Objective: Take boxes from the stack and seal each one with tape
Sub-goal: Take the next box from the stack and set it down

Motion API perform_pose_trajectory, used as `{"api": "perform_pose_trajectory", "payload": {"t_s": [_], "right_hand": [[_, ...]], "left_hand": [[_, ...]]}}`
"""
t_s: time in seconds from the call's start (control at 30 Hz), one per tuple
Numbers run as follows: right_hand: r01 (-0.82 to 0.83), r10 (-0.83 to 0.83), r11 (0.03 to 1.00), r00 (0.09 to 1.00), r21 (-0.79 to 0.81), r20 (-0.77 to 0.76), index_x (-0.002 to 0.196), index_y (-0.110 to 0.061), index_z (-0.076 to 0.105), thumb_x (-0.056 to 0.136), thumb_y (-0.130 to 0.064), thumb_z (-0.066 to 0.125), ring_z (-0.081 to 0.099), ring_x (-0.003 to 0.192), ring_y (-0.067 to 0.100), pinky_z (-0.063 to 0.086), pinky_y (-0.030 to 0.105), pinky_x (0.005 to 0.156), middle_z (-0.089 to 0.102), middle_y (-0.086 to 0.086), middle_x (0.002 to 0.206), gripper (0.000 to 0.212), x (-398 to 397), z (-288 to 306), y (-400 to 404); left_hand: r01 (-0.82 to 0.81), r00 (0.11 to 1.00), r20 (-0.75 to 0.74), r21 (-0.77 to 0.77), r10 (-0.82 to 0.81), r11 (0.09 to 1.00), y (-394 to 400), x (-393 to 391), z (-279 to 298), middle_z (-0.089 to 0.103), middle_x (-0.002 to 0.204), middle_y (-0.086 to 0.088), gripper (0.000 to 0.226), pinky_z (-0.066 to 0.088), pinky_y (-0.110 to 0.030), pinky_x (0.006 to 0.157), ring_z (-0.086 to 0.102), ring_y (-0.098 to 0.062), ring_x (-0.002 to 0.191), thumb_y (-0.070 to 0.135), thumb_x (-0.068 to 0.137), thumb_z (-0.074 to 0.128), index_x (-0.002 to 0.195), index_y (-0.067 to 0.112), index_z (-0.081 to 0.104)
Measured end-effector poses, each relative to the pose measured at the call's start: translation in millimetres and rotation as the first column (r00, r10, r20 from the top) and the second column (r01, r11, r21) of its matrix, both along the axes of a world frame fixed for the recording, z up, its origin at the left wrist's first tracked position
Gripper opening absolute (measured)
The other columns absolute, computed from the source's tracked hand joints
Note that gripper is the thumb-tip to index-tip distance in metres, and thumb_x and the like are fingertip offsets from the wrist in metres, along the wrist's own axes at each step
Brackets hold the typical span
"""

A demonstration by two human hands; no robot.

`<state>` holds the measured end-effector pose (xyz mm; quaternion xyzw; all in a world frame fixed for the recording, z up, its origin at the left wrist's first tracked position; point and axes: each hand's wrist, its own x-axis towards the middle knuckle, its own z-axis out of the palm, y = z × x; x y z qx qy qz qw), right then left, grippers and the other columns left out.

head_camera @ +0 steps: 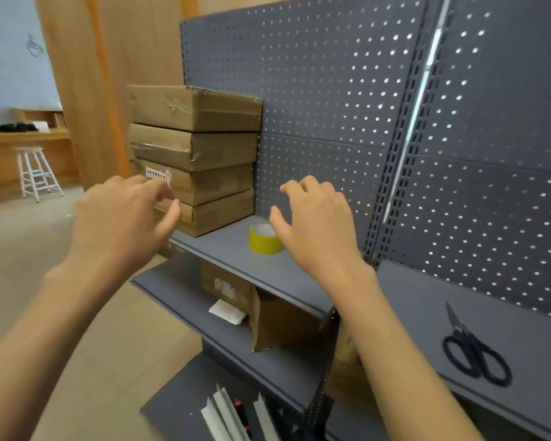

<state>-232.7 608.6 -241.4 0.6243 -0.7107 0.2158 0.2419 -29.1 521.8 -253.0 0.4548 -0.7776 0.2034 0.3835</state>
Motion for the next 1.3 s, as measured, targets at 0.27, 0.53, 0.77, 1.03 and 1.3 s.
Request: {"api": "perform_pose_trajectory", "payload": {"t_s": [0.27, 0.53, 0.77, 1.03, 1.3], "right_hand": [[-0.045, 0.045, 0.999, 0.999, 0.007, -0.009, 0.124, -0.016, 0.053, 0.099, -0.036, 0.038, 0.049, 0.106, 0.024, 0.036, 0.033, 0.086, 0.054, 0.004, 0.116, 0.035, 37.4, 2.0, -92.7], [-0.043, 0.043, 0.996, 0.999, -0.073, 0.007, 0.122, -0.016, 0.054, 0.099, -0.037, 0.039, 0.049, 0.108, 0.025, 0.037, 0.036, 0.090, 0.054, 0.005, 0.117, 0.035, 59.8, 22.9, -199.5], [-0.006, 0.009, 0.987, 1.000, -0.160, 0.015, 0.120, -0.017, 0.056, 0.098, -0.037, 0.041, 0.050, 0.106, 0.024, 0.038, 0.035, 0.089, 0.055, 0.003, 0.114, 0.034, 77.6, 39.2, -272.8], [0.160, -0.156, 0.948, 0.987, -0.276, 0.036, 0.108, -0.012, 0.062, 0.095, -0.034, 0.049, 0.052, 0.094, 0.028, 0.040, 0.038, 0.081, 0.058, 0.007, 0.102, 0.029, 100.5, 39.5, -316.2], [0.411, -0.249, 0.790, 0.893, -0.454, 0.376, 0.120, -0.019, 0.049, 0.093, -0.038, 0.052, 0.048, 0.105, 0.019, 0.039, 0.034, 0.087, 0.048, -0.002, 0.114, 0.033, 135.4, 50.1, -339.3]], "left_hand": [[-0.019, 0.999, 0.028, -0.090, 0.022, 0.996, -82.6, 23.8, 4.1, 0.067, 0.079, -0.010, 0.028, 0.036, -0.029, 0.054, 0.060, -0.032, 0.071, 0.034, 0.090, 0.056, 0.088, 0.010, 0.070], [0.030, 1.000, 0.002, -0.165, -0.030, 0.986, -190.9, 33.3, 25.8, 0.068, 0.083, -0.006, 0.029, 0.029, -0.027, 0.054, 0.057, -0.025, 0.072, 0.036, 0.092, 0.053, 0.091, 0.013, 0.070], [0.078, 0.996, -0.033, -0.201, -0.086, 0.977, -273.1, 43.8, 42.4, 0.069, 0.087, -0.007, 0.027, 0.042, -0.033, 0.060, 0.062, -0.029, 0.079, 0.035, 0.092, 0.054, 0.094, 0.013, 0.070], [0.203, 0.977, -0.022, -0.230, -0.213, 0.952, -355.0, 46.1, 52.1, 0.067, 0.085, -0.009, 0.038, 0.038, -0.034, 0.060, 0.061, -0.034, 0.080, 0.042, 0.088, 0.044, 0.091, 0.014, 0.069], [0.446, 0.856, -0.171, -0.235, -0.489, 0.864, -427.9, 58.6, 60.5, 0.057, 0.115, -0.020, 0.036, 0.043, -0.047, 0.082, 0.052, -0.040, 0.103, 0.032, 0.084, 0.056, 0.108, 0.007, 0.065]]}}
